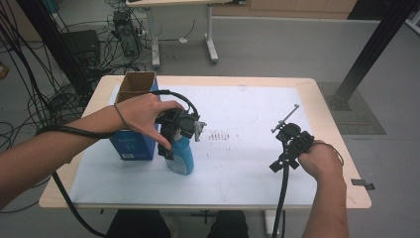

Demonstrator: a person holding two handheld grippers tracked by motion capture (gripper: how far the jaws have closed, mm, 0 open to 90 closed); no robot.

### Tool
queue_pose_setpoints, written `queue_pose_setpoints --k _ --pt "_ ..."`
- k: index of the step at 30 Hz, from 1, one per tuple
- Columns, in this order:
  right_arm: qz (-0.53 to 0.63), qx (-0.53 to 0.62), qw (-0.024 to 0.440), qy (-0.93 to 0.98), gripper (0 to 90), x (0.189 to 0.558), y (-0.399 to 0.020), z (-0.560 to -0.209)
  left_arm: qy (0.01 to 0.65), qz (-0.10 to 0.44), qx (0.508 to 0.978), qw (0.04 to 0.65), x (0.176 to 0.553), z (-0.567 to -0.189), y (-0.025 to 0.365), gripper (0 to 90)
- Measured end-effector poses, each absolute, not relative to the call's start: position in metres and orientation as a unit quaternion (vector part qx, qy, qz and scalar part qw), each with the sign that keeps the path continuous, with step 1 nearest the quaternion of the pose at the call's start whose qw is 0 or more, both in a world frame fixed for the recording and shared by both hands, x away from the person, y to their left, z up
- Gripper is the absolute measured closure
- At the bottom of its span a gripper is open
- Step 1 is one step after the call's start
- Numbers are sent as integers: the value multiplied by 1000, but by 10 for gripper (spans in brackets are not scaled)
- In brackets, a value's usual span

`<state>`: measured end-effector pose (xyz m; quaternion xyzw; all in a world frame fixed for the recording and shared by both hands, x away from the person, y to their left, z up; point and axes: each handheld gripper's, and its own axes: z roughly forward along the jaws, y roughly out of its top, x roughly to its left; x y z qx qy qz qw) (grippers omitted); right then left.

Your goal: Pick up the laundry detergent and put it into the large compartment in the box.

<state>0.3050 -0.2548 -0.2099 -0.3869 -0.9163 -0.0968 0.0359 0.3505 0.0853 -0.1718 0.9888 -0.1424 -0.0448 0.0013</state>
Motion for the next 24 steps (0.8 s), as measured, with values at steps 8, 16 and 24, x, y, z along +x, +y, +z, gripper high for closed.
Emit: queue_pose_setpoints --k 8,16,24 --pt "-97 -385 38 -917 39 306 -254 -209 -142 -45 989 -2 350 -173 83 56" --pt "-98 -384 38 -917 38 306 -255 -209 -139 -42 989 1 351 -169 84 57" --pt "-101 -385 40 -917 39 305 -257 -210 -142 -42 989 0 349 -169 82 57"
